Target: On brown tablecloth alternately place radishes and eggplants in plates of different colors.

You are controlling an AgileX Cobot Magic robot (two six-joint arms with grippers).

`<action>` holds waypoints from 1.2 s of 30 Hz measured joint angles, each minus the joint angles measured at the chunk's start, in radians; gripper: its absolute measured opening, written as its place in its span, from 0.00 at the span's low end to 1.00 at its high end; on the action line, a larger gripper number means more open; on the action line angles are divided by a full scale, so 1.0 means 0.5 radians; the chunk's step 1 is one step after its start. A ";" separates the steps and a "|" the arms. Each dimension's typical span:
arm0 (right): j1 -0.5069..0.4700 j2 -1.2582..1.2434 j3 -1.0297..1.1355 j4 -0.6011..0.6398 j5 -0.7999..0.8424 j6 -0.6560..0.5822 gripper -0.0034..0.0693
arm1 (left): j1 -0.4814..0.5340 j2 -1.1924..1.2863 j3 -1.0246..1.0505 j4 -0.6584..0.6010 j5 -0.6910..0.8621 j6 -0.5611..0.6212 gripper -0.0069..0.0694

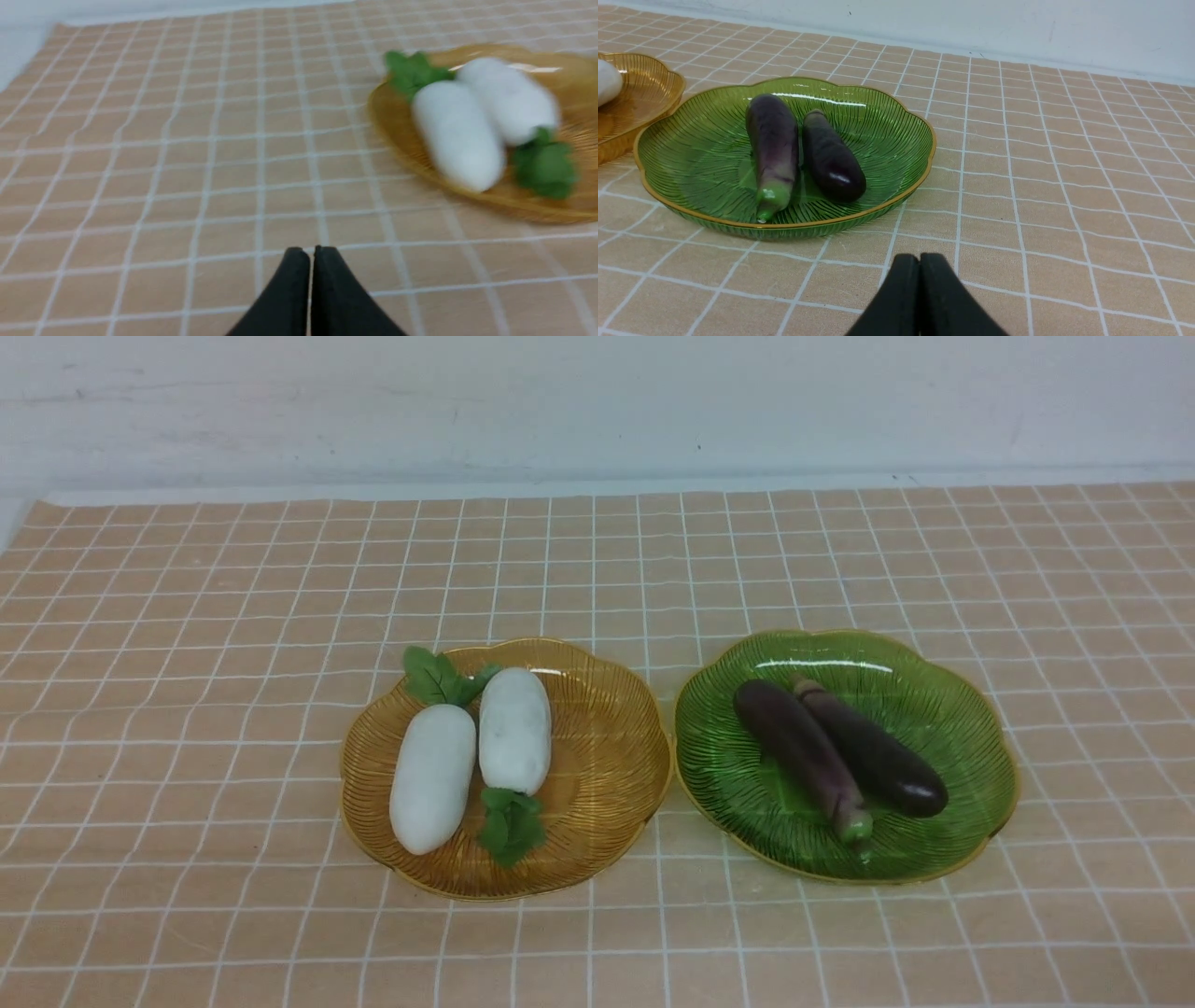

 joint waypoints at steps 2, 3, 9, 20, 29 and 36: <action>0.000 0.000 0.000 0.000 0.000 0.000 0.03 | 0.125 -0.095 0.068 -0.015 0.017 0.063 0.09; 0.000 0.000 0.000 0.000 0.000 0.000 0.03 | 0.153 -0.134 0.091 -0.015 0.022 0.068 0.09; 0.000 0.000 0.000 0.000 -0.002 0.000 0.03 | 0.168 -0.206 0.202 -0.035 0.032 0.097 0.09; 0.000 0.000 0.000 0.000 -0.002 0.000 0.03 | 0.012 -0.206 0.202 -0.036 0.031 0.115 0.09; 0.000 0.000 0.000 0.000 -0.002 0.000 0.03 | 0.091 -0.206 0.202 -0.036 0.031 0.115 0.09; 0.000 0.000 0.000 0.000 -0.002 0.000 0.03 | 0.092 -0.206 0.202 -0.036 0.031 0.115 0.09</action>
